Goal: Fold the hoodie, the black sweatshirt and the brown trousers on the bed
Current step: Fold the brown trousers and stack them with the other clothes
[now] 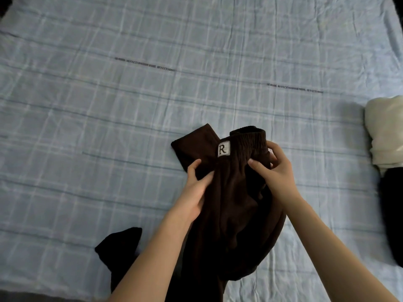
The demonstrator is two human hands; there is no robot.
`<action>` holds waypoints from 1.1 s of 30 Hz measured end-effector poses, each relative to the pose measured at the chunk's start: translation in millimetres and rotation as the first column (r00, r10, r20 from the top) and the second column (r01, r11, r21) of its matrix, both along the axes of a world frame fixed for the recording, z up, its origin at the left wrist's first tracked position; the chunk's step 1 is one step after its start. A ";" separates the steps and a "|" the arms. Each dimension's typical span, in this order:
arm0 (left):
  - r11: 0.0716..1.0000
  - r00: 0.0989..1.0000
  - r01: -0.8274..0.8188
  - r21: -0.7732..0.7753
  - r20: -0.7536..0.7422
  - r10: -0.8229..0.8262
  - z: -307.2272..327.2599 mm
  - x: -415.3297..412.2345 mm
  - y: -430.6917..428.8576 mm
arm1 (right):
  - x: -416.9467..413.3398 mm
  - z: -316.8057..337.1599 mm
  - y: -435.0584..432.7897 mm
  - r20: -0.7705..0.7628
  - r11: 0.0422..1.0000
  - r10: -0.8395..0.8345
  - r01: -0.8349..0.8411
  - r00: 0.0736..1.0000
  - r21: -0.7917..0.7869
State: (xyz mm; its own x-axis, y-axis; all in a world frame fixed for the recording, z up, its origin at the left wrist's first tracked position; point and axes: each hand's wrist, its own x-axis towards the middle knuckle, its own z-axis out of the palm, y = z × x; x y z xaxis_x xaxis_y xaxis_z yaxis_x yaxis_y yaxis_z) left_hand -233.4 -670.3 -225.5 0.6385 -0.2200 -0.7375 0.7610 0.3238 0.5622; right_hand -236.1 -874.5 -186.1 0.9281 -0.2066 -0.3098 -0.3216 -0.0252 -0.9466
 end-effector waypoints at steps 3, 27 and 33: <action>0.984 0.993 0.114 0.140 -0.035 -0.110 6.9 -1.6 -8.2 | -5.8 1.4 9.7 0.019 1.000 -0.001 0.001 1.000 -0.001; 0.784 0.693 -0.251 0.568 0.671 -0.264 228.6 -27.7 93.4 | -67.6 210.8 15.8 0.242 0.981 0.053 -0.005 0.969 -0.196; 0.819 0.513 -0.254 0.514 0.790 -0.337 301.7 -27.1 107.1 | -98.2 280.7 32.2 0.417 0.963 -0.087 0.184 0.905 -0.199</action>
